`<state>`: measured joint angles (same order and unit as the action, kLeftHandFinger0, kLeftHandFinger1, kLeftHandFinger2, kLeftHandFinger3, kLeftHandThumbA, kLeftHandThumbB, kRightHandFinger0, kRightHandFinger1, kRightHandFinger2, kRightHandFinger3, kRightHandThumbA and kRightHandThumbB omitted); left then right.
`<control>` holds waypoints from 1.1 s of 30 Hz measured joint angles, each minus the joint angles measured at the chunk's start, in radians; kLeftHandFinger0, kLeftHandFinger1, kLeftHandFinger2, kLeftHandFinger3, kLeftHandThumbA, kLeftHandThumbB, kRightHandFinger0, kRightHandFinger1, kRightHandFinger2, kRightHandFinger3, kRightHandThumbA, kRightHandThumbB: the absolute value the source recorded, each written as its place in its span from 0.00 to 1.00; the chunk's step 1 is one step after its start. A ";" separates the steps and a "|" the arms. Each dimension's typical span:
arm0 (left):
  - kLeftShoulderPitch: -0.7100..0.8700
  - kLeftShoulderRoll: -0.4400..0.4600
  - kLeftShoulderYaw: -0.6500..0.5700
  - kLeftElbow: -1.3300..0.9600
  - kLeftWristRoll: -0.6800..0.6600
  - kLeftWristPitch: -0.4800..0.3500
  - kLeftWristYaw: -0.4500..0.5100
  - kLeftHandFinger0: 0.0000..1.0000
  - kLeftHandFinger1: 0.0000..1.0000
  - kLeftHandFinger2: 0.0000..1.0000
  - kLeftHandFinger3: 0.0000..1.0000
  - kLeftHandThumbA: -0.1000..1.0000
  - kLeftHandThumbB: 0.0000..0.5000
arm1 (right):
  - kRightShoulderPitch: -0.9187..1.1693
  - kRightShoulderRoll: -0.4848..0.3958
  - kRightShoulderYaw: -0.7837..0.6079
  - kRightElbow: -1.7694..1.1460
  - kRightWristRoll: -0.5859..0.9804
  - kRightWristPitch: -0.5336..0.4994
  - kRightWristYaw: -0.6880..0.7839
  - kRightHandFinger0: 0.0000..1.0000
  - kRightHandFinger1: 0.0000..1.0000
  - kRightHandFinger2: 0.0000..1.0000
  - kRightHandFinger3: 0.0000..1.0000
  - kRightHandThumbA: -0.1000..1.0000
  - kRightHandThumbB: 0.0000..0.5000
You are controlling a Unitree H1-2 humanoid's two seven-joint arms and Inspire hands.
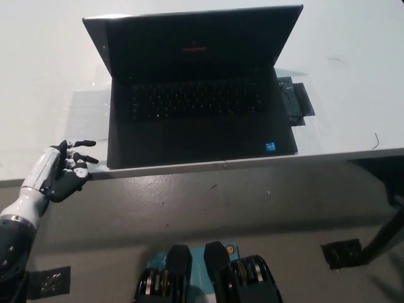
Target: The robot uses its right hand to push down on the lid of a laptop kept in the middle of the desk to close it
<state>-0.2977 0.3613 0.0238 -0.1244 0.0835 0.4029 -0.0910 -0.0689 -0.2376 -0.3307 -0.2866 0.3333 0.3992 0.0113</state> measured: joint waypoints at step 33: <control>-0.009 0.012 -0.014 -0.015 0.016 0.031 -0.022 0.34 0.41 0.54 0.71 0.07 0.00 | -0.731 -0.203 0.388 0.193 -0.067 0.073 -0.020 0.90 0.86 0.87 1.00 1.00 0.53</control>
<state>-0.3063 0.3729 0.0098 -0.1397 0.0995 0.4339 -0.1129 -0.7999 -0.4408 0.0570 -0.0932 0.2658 0.4723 -0.0086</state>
